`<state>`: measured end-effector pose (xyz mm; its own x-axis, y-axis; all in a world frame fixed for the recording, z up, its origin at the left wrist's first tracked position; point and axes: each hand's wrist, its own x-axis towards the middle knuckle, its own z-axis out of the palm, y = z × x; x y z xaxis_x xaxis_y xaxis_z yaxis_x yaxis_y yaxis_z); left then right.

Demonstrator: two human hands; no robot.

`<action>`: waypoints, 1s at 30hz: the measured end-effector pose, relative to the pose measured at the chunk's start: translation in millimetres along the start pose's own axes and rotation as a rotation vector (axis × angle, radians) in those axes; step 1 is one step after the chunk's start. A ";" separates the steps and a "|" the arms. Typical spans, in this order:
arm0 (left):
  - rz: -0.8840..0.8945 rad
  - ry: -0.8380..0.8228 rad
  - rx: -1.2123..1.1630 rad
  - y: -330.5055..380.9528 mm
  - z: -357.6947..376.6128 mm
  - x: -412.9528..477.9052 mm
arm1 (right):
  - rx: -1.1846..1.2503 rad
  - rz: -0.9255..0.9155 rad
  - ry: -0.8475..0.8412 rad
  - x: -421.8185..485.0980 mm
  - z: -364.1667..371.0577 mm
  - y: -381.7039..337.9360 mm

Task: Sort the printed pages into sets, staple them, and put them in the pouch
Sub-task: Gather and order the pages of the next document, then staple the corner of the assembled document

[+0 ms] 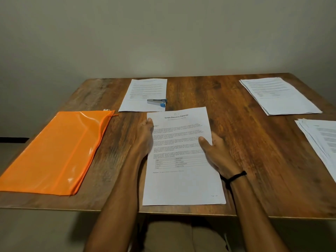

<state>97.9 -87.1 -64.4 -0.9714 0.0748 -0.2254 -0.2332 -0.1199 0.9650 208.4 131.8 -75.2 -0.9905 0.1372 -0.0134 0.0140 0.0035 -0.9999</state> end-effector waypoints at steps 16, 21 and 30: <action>0.049 0.233 0.306 6.8 -4.1 -4.3 | -0.077 -0.021 0.025 3.1 3.0 8.4; 0.058 0.225 0.398 -12.6 -22.9 21.4 | -0.078 -0.005 0.031 1.6 3.1 6.4; 0.015 0.072 0.109 7.4 -8.6 -10.4 | -0.115 -0.011 0.079 2.9 3.6 6.5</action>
<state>105.8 -97.3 -56.1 -0.9763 0.0024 -0.2163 -0.2163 -0.0117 0.9762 205.1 128.6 -81.8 -0.9768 0.2140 0.0030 0.0230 0.1185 -0.9927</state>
